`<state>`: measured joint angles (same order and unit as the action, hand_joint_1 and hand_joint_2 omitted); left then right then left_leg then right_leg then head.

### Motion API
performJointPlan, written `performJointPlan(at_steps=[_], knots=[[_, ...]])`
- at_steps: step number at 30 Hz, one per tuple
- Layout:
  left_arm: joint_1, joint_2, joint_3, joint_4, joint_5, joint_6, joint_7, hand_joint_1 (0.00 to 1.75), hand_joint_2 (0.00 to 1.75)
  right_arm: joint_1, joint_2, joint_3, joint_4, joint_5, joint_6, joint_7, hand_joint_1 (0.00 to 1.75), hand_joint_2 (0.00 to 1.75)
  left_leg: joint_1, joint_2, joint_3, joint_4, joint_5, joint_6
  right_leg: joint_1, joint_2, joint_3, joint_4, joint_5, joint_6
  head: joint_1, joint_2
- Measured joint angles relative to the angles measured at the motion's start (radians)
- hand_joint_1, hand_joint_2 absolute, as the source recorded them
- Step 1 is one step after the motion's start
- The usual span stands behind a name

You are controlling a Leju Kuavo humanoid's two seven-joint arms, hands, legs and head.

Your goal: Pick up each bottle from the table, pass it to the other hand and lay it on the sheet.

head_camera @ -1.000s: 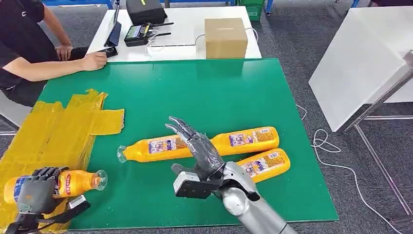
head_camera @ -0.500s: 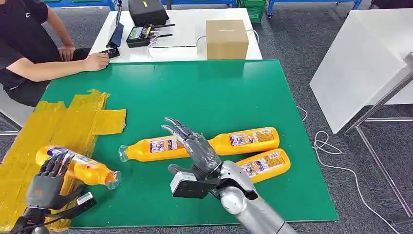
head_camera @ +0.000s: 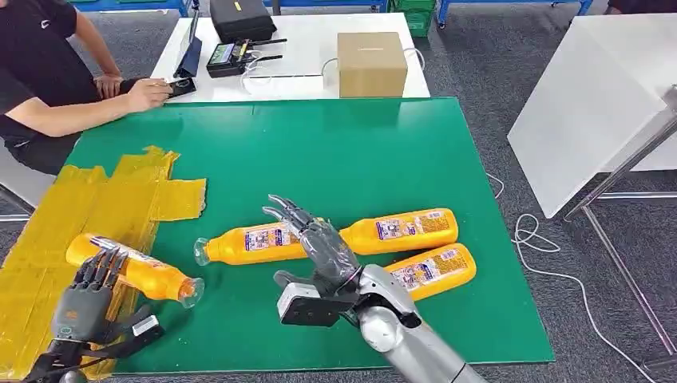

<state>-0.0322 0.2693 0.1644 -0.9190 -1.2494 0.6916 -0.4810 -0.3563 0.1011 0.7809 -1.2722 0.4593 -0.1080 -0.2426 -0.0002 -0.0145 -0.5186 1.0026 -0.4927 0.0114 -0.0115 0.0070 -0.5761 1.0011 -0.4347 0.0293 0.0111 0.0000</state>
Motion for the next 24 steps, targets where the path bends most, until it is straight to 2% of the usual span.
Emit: performJointPlan(at_steps=[6,12,13,16,20,24], knots=[[0.011,-0.015,0.000,-0.032,0.225,-0.049,-0.124,0.00,0.00,-0.001,0.001,0.003,0.009,0.014,-0.003,0.015,0.00,0.00,0.000,0.000,0.000,0.000,0.000,0.000,0.000,0.000,0.000,0.000,0.000,0.000,0.000,0.000],[0.063,-0.072,0.043,-0.248,0.588,-0.284,-0.211,0.00,0.00,0.003,0.002,0.002,0.014,0.046,-0.010,0.031,0.00,0.00,0.000,0.001,-0.002,0.001,0.000,0.000,0.000,0.001,-0.003,0.000,0.000,0.000,0.000,0.000],[0.066,-0.081,0.048,-0.288,0.678,-0.327,-0.215,0.00,0.00,0.004,0.002,0.002,0.014,0.051,-0.012,0.036,0.00,1.75,0.000,0.001,-0.003,0.001,0.000,0.000,0.000,0.000,-0.004,0.000,0.000,0.000,0.000,0.000],[0.057,-0.109,0.077,-0.388,0.948,-0.522,-0.217,0.00,0.00,0.007,0.006,-0.003,0.014,0.077,-0.016,0.053,0.00,1.75,0.000,0.001,-0.003,0.001,0.000,0.000,0.000,0.000,-0.004,0.000,0.000,0.000,0.000,0.000],[0.027,-0.177,0.132,-0.483,1.103,-0.785,-0.217,0.00,0.00,-0.005,0.016,-0.013,0.040,0.128,-0.013,0.102,0.00,1.75,0.000,0.001,-0.004,0.001,0.000,0.000,0.000,0.000,-0.004,0.000,0.000,0.000,0.000,0.000],[0.003,-0.242,0.151,-0.547,1.099,-0.847,-0.211,0.00,0.00,-0.073,0.031,-0.021,0.128,0.153,0.013,0.138,0.00,1.75,0.000,0.002,-0.003,0.001,0.000,0.000,0.000,0.001,-0.004,0.000,0.001,0.000,0.000,0.000]])
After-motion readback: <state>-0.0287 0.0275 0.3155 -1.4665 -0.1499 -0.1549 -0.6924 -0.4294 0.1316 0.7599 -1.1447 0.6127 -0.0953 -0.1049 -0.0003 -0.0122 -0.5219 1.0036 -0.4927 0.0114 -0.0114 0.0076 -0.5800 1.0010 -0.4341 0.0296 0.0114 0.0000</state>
